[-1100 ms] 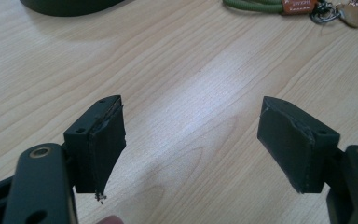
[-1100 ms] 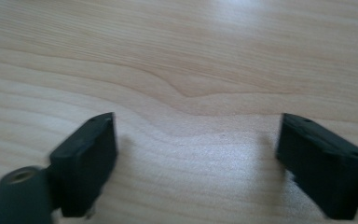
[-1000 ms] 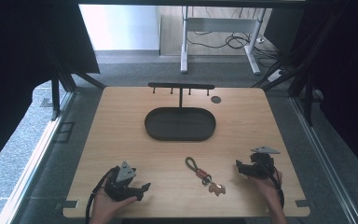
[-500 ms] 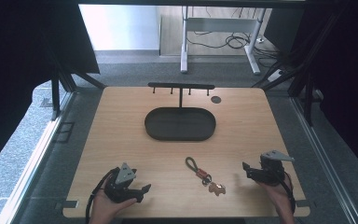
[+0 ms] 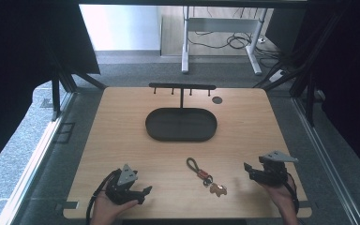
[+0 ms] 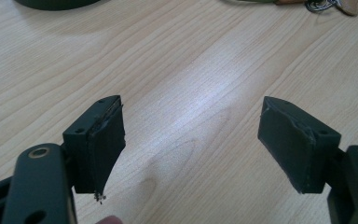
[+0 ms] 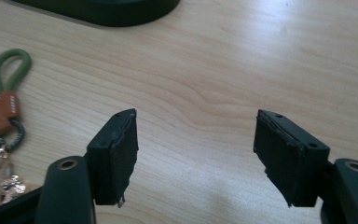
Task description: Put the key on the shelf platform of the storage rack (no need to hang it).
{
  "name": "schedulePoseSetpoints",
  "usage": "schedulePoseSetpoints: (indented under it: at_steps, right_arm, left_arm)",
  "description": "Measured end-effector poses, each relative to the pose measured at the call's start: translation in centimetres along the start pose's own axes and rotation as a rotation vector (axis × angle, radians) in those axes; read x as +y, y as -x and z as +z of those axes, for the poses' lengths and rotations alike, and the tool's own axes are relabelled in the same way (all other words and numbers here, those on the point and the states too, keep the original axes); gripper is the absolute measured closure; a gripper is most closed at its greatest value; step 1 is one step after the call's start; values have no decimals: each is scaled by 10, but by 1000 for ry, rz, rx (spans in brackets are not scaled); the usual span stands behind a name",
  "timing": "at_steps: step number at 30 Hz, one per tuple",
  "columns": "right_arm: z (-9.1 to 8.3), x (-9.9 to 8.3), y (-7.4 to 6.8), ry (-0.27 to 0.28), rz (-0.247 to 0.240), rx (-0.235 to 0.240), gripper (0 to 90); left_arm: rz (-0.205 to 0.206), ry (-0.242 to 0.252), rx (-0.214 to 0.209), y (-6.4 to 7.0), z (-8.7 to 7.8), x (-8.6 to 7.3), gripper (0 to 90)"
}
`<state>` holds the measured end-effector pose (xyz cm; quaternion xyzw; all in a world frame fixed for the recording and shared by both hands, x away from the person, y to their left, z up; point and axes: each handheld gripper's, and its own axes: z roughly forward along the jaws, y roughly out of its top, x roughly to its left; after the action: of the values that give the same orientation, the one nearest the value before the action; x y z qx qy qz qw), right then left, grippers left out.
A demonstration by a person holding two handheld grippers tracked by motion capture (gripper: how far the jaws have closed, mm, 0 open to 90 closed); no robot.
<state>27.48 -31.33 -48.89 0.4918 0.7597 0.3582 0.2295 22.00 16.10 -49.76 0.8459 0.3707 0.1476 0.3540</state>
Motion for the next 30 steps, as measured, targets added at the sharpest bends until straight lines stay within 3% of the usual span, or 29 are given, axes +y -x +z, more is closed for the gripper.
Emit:
schedulePoseSetpoints:
  at_steps: [2,4,10,30]
  right_arm:
    - [0,2,-2,-11,-14,19,345]
    - [0,8,-5,-56,-62,26,348]
    - [1,21,-12,-118,-107,55,347]
    - [11,55,-44,-179,-241,133,377]
  left_arm:
    - [-2,0,-1,-1,-1,-1,234]
    - [-7,2,2,-3,-2,-1,234]
    - [-13,15,5,-4,-6,-1,234]
    - [-19,17,6,-7,-8,-2,234]
